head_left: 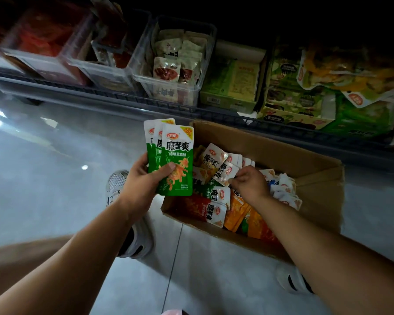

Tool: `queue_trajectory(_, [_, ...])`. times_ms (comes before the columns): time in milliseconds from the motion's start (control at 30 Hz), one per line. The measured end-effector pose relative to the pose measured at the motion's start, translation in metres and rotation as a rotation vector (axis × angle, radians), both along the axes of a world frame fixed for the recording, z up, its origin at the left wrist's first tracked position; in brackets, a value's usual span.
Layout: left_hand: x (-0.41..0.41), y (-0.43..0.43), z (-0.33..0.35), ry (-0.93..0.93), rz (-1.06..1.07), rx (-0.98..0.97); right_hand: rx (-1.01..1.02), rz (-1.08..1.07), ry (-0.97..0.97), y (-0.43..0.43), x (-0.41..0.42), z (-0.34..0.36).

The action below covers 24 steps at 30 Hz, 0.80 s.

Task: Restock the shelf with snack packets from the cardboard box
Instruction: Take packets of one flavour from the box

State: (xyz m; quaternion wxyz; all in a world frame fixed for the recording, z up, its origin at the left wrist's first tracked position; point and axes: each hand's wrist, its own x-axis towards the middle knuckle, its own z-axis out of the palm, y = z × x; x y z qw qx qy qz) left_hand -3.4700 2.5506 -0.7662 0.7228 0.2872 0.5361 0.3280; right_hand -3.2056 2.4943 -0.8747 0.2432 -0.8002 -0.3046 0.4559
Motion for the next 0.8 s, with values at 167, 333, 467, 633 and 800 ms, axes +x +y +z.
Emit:
queue_trajectory(167, [0.001,0.000,0.001,0.018,0.001,-0.010,0.014,-0.096,0.018,-0.003,0.010,-0.004])
queue_trajectory(333, [0.003,-0.001,0.003,0.047,-0.005,-0.008,-0.062,0.013,0.001,-0.013,0.012,-0.002])
queue_trajectory(467, [0.002,-0.002,0.003,0.044,0.008,-0.016,-0.035,0.191,0.025,-0.020,-0.016,0.001])
queue_trajectory(633, [-0.003,-0.004,0.002,0.037,0.025,-0.021,0.013,0.211,0.007,-0.017,-0.039,-0.010])
queue_trajectory(800, [-0.007,-0.006,0.001,0.045,0.012,0.002,-0.061,0.264,0.021,-0.019,-0.026,-0.014])
